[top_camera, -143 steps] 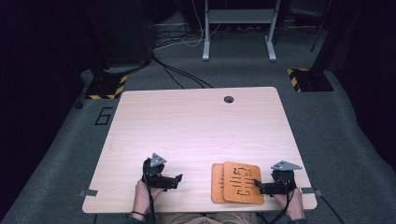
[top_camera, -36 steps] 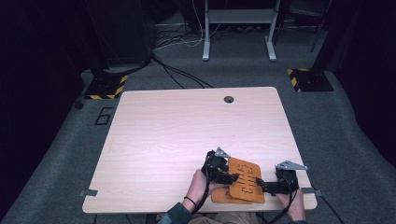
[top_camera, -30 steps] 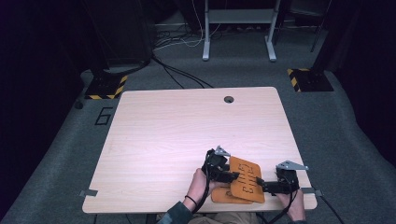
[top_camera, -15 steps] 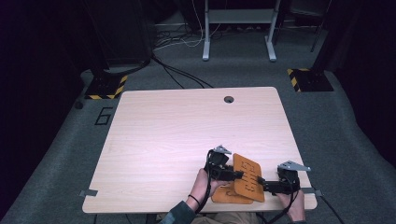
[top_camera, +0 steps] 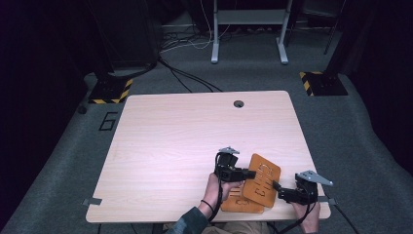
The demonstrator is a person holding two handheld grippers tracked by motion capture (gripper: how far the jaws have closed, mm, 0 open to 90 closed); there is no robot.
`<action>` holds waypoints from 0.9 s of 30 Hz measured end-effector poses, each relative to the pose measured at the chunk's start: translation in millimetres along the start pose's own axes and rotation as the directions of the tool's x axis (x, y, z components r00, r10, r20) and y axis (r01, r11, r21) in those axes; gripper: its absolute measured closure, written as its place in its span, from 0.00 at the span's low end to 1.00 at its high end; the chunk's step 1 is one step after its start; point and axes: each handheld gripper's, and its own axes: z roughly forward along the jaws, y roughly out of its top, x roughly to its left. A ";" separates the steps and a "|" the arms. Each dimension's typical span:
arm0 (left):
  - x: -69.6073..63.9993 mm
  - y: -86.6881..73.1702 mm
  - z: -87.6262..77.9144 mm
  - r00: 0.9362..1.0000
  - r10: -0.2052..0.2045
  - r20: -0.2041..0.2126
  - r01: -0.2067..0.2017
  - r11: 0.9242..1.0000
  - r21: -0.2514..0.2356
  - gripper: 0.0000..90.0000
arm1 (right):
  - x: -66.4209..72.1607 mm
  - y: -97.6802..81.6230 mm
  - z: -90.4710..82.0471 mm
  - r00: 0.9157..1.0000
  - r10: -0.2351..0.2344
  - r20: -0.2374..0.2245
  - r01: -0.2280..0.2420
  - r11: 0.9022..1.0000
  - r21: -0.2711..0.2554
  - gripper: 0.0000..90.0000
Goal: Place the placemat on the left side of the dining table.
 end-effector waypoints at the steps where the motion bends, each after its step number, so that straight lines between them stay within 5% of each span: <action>1: 1.2 0.9 0.2 1.000 -0.003 0.012 0.003 1.000 -0.001 0.91 | -1.6 -0.5 -1.2 1.000 0.010 0.008 -0.010 1.000 -0.018 0.00; 7: 2.0 5.0 -2.3 0.998 -0.027 0.063 0.028 0.999 -0.016 0.95 | -6.9 -1.3 -6.2 0.999 0.039 0.032 -0.037 0.997 -0.064 0.00; 11: -2.3 8.3 -4.9 0.999 0.002 0.051 -0.002 1.000 -0.010 0.96 | -15.3 -1.1 -9.3 0.996 0.054 0.068 -0.049 0.996 -0.069 0.00; 16: -5.1 11.0 -7.6 0.999 0.016 0.050 -0.015 1.000 -0.019 0.96 | -20.8 1.7 -7.7 0.994 0.024 0.107 -0.020 0.999 -0.037 0.00; 19: -5.7 13.4 -12.1 0.999 0.015 0.050 -0.014 1.000 -0.027 0.96 | -21.7 6.0 -3.6 0.985 -0.002 0.174 0.002 1.000 0.002 0.00; 27: -3.4 19.6 -26.5 0.999 0.013 0.038 -0.011 0.998 -0.059 0.96 | -22.3 15.4 14.0 0.980 -0.069 0.189 0.058 0.996 0.062 0.00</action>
